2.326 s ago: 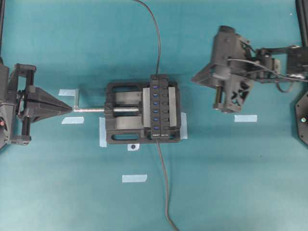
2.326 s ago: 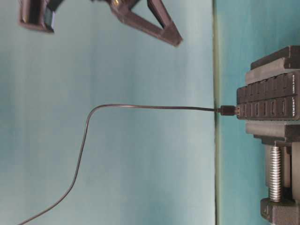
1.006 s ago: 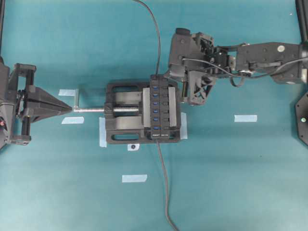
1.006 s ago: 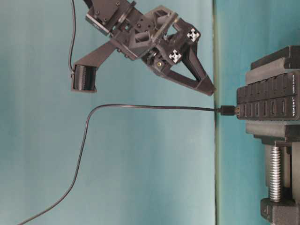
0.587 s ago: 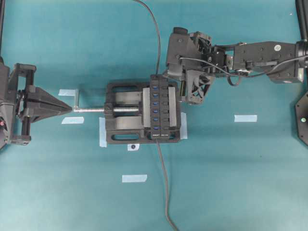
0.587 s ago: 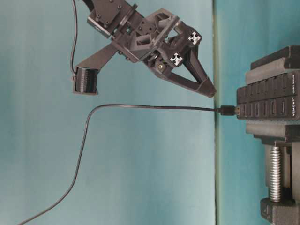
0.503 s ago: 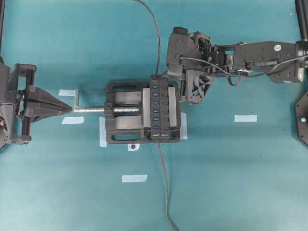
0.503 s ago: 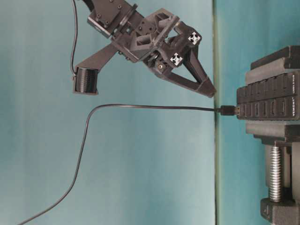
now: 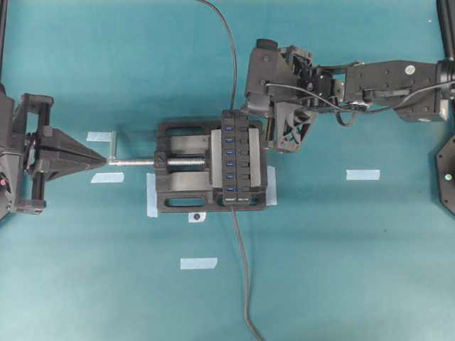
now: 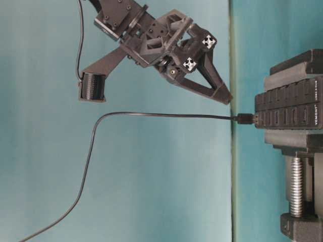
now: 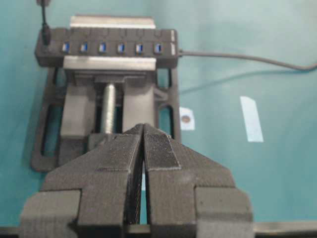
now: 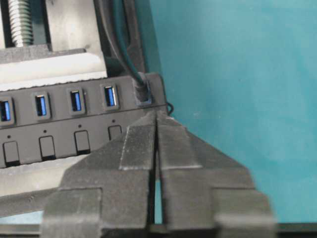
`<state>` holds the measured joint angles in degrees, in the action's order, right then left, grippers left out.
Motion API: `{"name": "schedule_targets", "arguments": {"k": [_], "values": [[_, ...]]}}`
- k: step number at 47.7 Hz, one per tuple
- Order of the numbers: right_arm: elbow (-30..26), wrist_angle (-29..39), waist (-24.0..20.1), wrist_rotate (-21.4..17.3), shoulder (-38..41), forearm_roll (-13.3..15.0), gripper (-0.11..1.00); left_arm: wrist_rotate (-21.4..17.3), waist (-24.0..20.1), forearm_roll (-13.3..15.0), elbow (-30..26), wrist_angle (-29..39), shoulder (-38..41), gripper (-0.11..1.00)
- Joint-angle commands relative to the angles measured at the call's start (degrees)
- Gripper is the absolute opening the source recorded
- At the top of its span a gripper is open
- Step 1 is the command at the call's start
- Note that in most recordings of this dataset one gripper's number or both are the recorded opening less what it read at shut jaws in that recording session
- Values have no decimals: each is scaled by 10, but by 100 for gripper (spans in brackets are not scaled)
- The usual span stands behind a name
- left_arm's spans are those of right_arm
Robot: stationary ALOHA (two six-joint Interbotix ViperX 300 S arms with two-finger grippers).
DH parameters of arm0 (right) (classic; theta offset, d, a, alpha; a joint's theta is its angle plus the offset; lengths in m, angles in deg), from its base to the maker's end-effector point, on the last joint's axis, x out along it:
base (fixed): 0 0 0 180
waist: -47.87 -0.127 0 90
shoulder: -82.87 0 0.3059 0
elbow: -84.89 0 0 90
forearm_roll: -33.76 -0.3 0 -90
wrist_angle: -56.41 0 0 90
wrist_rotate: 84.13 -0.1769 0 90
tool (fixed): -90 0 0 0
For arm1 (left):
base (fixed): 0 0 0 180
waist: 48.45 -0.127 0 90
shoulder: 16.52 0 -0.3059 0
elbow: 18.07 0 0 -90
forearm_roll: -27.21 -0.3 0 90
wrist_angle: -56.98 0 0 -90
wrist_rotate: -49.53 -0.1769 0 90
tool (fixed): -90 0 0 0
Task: Insert the USB into the second port from the front of the fixed hub.
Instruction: 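Lower the right gripper and close it on the black USB cable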
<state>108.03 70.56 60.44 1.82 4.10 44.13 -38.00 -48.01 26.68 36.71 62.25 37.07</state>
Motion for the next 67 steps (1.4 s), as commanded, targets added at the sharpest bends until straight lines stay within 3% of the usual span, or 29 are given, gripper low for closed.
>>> {"name": "schedule_targets", "arguments": {"k": [1,6,16,18,27,67], "values": [[-13,-6,3,1,-7,0,12,-1,1,-2,-11,-4,2,0],[-13,-7,4,1,-3,0,31,-1,1,-1,-11,-4,1,0],[-20,-11,1,0,10,-2,86,-1,1,-1,-12,-4,1,0],[-23,-12,0,0,11,-3,93,-1,1,-1,-14,-3,1,0],[-33,-15,-1,0,17,-2,88,0,1,-1,-14,-4,0,0],[-35,-53,-1,-2,36,-3,88,0,1,-2,-12,-3,0,0]]}}
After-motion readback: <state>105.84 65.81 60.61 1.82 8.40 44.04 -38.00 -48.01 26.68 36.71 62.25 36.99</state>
